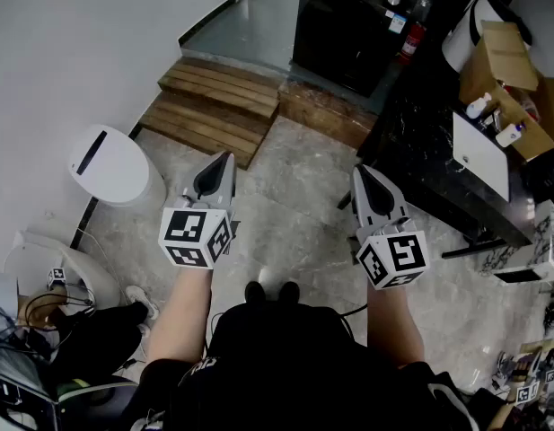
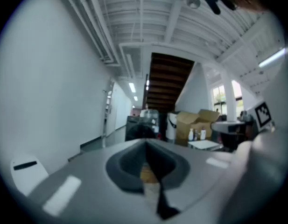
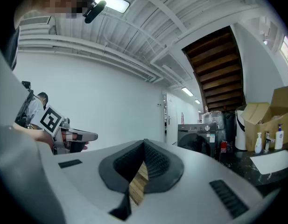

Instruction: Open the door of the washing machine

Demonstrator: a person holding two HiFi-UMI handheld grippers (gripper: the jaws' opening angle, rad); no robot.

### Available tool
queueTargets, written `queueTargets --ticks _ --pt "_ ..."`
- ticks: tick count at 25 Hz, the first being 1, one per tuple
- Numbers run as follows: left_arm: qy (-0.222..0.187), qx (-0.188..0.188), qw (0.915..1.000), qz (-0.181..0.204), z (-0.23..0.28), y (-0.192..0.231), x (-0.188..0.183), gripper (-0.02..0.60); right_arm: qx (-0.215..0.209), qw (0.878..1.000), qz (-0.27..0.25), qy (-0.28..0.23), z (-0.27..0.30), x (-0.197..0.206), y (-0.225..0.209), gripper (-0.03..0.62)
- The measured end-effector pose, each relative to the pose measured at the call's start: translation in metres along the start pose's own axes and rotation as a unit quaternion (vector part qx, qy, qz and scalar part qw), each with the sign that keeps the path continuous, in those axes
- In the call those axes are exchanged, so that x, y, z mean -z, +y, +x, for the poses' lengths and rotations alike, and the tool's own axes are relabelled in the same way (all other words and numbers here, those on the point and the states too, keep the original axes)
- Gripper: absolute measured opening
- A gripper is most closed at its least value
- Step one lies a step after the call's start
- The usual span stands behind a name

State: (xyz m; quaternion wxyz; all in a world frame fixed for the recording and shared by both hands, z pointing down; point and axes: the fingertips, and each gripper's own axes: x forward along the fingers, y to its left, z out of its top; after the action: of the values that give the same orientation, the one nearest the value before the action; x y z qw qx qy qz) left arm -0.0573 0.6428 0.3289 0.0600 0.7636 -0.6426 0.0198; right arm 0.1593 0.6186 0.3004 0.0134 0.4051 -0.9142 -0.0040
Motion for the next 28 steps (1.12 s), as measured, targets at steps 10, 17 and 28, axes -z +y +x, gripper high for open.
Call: queueTargets --ticks 10,17,28 --pt "-0.004 0.013 0.9999 0.003 0.028 -0.035 -0.006 0.006 -0.004 1.000 0.020 -0.001 -0.010 0.006 -0.028 -0.009" --pt "-0.002 0.034 0.9994 -0.004 0.043 -0.068 0.002 0.008 0.022 0.998 0.058 0.002 -0.031 0.017 -0.051 -0.008" --pt "0.003 0.083 0.9965 -0.011 0.105 -0.089 0.008 0.008 0.059 0.996 0.065 0.012 -0.031 0.028 -0.095 -0.006"
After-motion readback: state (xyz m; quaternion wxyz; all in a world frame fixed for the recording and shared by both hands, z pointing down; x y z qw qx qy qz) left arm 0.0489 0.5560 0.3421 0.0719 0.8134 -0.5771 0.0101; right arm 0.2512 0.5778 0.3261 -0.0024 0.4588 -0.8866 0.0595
